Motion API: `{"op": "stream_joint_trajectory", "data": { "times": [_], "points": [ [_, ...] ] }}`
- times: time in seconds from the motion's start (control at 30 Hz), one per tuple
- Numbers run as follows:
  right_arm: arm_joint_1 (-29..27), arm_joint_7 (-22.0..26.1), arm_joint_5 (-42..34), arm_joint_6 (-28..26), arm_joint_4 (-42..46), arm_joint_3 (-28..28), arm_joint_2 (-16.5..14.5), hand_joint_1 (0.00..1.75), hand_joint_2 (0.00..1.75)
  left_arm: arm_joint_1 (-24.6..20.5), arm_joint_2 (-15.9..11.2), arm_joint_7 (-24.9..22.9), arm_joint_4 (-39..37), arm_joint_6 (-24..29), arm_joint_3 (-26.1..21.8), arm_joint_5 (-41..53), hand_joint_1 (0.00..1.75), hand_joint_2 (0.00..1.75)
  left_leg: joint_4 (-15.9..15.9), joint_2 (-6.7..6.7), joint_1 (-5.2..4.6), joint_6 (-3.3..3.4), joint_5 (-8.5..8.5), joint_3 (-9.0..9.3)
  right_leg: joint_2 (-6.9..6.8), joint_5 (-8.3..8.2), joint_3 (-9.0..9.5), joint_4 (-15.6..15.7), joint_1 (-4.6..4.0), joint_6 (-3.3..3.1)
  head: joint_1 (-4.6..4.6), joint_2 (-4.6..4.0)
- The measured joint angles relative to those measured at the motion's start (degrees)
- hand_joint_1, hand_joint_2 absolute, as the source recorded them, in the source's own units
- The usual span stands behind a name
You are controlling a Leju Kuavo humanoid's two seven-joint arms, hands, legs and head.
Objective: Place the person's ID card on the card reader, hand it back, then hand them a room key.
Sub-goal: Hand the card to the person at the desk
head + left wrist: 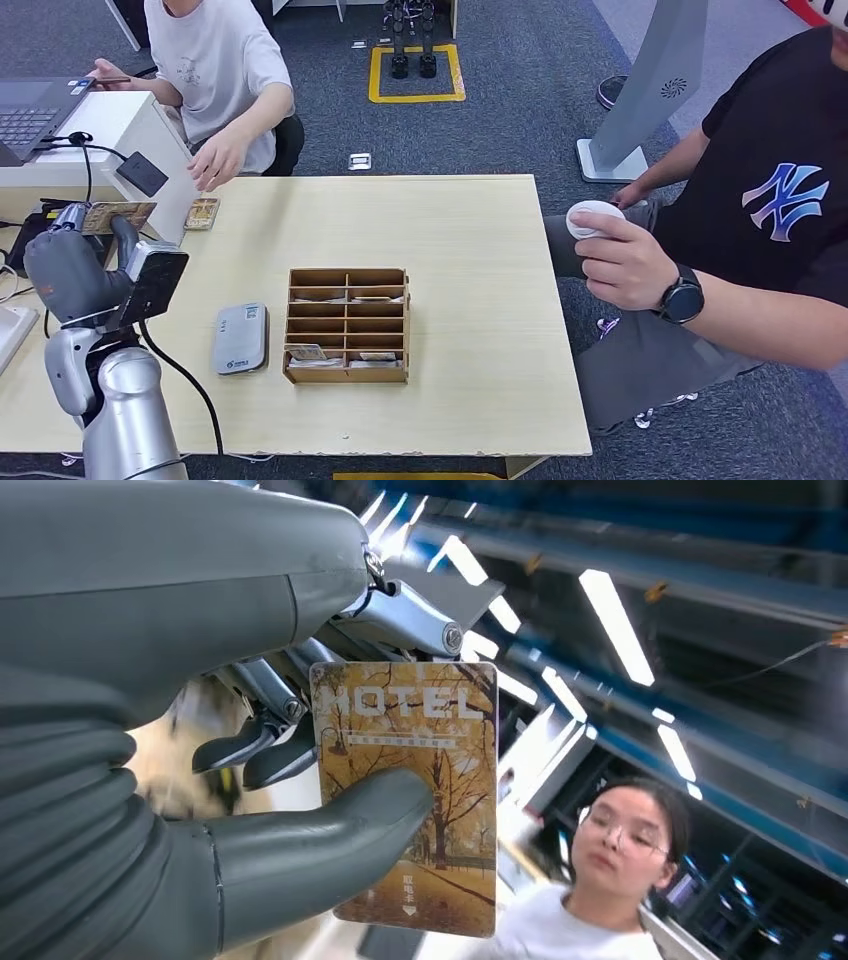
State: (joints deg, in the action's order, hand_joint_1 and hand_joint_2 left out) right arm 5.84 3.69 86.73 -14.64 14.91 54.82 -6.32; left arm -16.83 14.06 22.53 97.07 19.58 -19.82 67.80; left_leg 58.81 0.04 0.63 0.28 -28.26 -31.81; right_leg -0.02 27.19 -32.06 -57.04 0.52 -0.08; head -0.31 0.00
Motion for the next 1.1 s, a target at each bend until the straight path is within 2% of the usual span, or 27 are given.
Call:
{"op": "stream_joint_trajectory", "data": {
  "times": [0.23,0.47,0.73,0.87,1.1],
  "points": [
    [0.57,0.16,0.00,0.50,0.00,-1.06,-0.04,0.00,0.00,-0.01,-4.39,-4.24,-4.54,7.98,4.39,12.71,1.75,1.75,0.00,0.01,0.00,0.00,0.00,0.00,0.02,0.00,-0.01,0.00,0.00,0.00,0.01,0.00],
    [0.71,0.14,0.00,0.50,0.00,-1.38,-0.04,0.00,0.00,-0.06,-6.74,-6.09,-7.27,9.34,6.35,14.27,1.75,1.75,0.00,0.01,0.00,0.00,0.00,-0.01,0.04,0.00,-0.03,0.00,0.00,0.00,0.00,-0.01],
    [0.74,0.21,0.00,0.50,0.00,-1.38,-0.04,0.00,0.00,-0.65,-7.87,-7.02,-9.58,9.56,7.72,15.01,1.75,1.75,0.00,0.01,0.00,0.00,0.00,-0.03,0.04,0.00,-0.05,0.00,0.00,0.00,0.00,0.00],
    [0.75,0.22,0.00,0.48,0.00,-1.38,-0.04,0.00,0.00,-1.13,-8.06,-7.51,-10.44,9.03,8.31,15.37,0.00,1.75,0.00,0.01,0.00,0.00,0.00,-0.03,0.05,-0.01,-0.05,0.00,0.00,0.00,0.00,0.00],
    [0.75,0.15,0.00,0.41,0.00,-1.37,-0.04,0.00,0.00,-1.94,-7.94,-8.02,-10.97,5.21,9.58,12.11,0.00,1.75,0.00,0.01,0.00,0.00,0.00,-0.05,0.06,0.00,-0.08,0.00,0.00,0.00,0.00,0.00]
  ]
}}
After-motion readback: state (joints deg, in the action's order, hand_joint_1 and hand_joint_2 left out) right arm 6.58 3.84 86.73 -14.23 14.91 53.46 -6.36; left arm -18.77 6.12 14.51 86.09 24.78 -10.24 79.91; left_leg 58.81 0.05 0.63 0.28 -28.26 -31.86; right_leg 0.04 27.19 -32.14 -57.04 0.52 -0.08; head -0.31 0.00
